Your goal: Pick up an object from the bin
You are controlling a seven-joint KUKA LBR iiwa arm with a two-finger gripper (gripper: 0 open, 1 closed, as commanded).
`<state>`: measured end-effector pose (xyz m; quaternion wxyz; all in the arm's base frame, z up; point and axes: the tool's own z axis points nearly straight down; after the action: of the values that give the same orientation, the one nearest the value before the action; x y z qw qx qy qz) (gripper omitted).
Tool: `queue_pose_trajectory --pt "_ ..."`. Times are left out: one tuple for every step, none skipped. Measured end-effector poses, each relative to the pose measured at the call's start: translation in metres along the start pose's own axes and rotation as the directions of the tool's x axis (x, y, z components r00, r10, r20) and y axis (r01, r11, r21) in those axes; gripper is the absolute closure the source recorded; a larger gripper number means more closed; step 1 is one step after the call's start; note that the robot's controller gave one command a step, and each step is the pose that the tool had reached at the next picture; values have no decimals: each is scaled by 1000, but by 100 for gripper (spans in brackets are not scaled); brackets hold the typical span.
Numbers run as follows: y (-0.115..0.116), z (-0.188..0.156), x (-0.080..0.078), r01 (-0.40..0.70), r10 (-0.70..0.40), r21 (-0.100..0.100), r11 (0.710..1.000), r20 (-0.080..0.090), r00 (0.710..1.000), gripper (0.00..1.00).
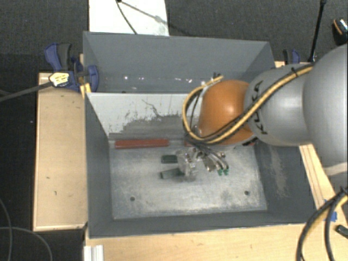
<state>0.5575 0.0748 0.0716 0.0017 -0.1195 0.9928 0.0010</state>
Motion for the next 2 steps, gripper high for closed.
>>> queue_pose_trajectory --pt "11 -142 -10 -50 50 1 999 9 999 100" --pt "11 -137 -8 -54 54 1 999 -1 999 0"
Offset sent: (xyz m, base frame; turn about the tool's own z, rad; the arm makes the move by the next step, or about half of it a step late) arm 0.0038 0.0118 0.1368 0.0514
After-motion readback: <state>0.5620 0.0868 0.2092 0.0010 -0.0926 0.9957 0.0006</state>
